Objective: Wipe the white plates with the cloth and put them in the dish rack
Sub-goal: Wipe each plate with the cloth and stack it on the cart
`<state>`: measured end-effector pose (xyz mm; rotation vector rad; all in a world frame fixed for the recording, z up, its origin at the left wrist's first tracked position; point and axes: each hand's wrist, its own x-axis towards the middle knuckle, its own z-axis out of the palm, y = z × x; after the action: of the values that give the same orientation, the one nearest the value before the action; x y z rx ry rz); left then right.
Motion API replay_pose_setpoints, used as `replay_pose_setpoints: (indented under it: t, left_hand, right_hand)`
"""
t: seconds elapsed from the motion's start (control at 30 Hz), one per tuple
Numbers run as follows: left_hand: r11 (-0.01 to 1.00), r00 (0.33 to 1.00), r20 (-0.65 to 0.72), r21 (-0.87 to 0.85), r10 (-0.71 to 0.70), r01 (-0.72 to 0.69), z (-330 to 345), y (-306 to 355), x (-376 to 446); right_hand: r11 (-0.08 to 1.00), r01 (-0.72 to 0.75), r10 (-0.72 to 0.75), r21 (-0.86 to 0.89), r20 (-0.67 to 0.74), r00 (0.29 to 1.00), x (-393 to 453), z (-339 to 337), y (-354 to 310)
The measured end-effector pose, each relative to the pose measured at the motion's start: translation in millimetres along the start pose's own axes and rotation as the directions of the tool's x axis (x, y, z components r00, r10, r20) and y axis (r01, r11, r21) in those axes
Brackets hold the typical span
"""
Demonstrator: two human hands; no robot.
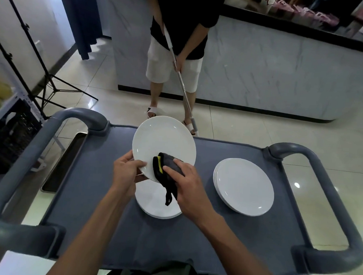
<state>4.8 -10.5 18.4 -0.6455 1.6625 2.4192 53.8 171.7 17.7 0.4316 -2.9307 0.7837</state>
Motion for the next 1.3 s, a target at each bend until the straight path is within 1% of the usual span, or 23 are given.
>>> replay_pose_setpoints:
  t: [0.13, 0.27, 0.43, 0.7, 0.93, 1.1, 1.3]
  left_hand:
    - [1.0, 1.0, 0.0, -0.008, -0.007, 0.007, 0, 2, 1]
    - [1.0, 0.999, 0.034, 0.011, -0.019, 0.019, 1, 3, 1]
    - [0.998, 0.995, 0.099, 0.055, -0.015, 0.009, 5, 4, 0]
    - [0.993, 0.984, 0.177, 0.121, -0.025, 0.004, 4, 4, -1]
    - [0.986, 0.973, 0.228, 0.167, -0.038, -0.001, 2, 2, 2]
    - [0.982, 0.97, 0.24, 0.189, -0.035, -0.012, 3, 5, 3]
    - [0.983, 0.967, 0.255, 0.182, -0.024, -0.023, 1, 10, 3]
  right_hand:
    - [0.998, -0.059, 0.057, -0.027, -0.077, 0.995, 1, -14, 20]
    - [0.991, -0.123, 0.114, -0.042, -0.174, 0.978, 14, -32, 41]
    - [0.985, -0.147, 0.124, -0.088, -0.222, 0.967, 36, -51, 53]
    - [0.981, -0.126, 0.094, -0.151, -0.203, 0.975, 61, -58, 43]
    - [0.992, -0.059, 0.035, -0.11, -0.21, 0.977, 77, -47, 18]
    - [0.997, -0.001, -0.011, -0.073, -0.173, 0.985, 78, -33, 2]
    - [0.995, 0.069, -0.077, -0.073, -0.119, 0.99, 70, -20, -7]
